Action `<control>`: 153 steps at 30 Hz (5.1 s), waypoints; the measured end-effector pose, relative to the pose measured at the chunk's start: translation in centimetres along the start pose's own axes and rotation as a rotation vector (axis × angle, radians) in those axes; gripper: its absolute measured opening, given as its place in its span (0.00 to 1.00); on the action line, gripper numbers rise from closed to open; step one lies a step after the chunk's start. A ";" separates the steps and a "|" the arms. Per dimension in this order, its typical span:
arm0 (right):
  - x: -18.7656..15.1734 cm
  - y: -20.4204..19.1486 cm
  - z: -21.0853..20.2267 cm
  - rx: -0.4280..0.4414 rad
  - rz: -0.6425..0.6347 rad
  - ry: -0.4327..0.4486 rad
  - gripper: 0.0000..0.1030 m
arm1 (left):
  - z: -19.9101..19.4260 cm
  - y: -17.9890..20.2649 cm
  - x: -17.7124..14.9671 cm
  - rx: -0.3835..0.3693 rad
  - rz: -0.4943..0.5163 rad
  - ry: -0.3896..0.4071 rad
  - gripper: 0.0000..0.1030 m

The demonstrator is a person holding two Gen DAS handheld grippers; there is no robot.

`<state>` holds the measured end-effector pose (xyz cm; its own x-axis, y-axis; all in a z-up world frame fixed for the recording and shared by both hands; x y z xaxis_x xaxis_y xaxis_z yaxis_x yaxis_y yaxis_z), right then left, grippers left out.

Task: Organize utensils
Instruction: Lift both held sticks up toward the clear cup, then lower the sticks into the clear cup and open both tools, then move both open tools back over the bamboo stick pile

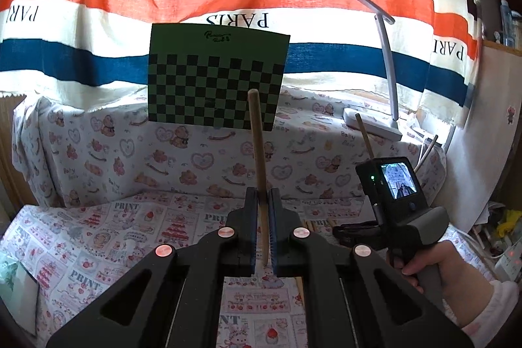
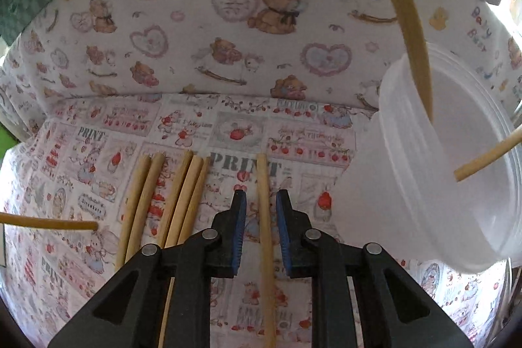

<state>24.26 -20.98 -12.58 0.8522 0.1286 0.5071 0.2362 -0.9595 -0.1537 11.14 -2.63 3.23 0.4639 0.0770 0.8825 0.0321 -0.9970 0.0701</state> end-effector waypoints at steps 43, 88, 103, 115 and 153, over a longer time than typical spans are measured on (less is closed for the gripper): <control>-4.6 3.0 -32.0 0.262 0.019 1.146 0.08 | -2.1 10.4 7.1 -0.185 0.082 0.088 0.05; -0.2 15.2 -21.1 0.166 0.393 0.882 0.08 | 6.8 19.3 4.9 -0.198 0.119 0.023 0.06; -0.9 11.9 -23.4 0.098 0.294 0.895 0.53 | 1.5 9.4 7.0 -0.020 0.035 0.174 0.79; -1.6 6.1 -25.8 0.233 0.161 0.910 0.66 | -3.0 2.7 4.5 0.101 0.071 0.224 1.00; -2.6 3.5 -16.8 0.189 0.197 0.526 0.75 | 4.9 3.9 -6.0 -0.003 0.140 -0.279 0.96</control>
<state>15.06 -28.87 -0.19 0.5541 -0.2354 0.7984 0.2170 -0.8851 -0.4116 12.78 -6.95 -4.07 0.6887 -0.0657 0.7220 -0.0520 -0.9978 -0.0411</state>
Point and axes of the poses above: each gripper's, at about its wrist camera, not at the fingertips, and z roughly the way its jaws point, y to its right, x to its top, the point moved 8 cm from there along z, roughly the way its jaws point, and after that the axes turned 11 degrees about x, right-handed, at the moved point
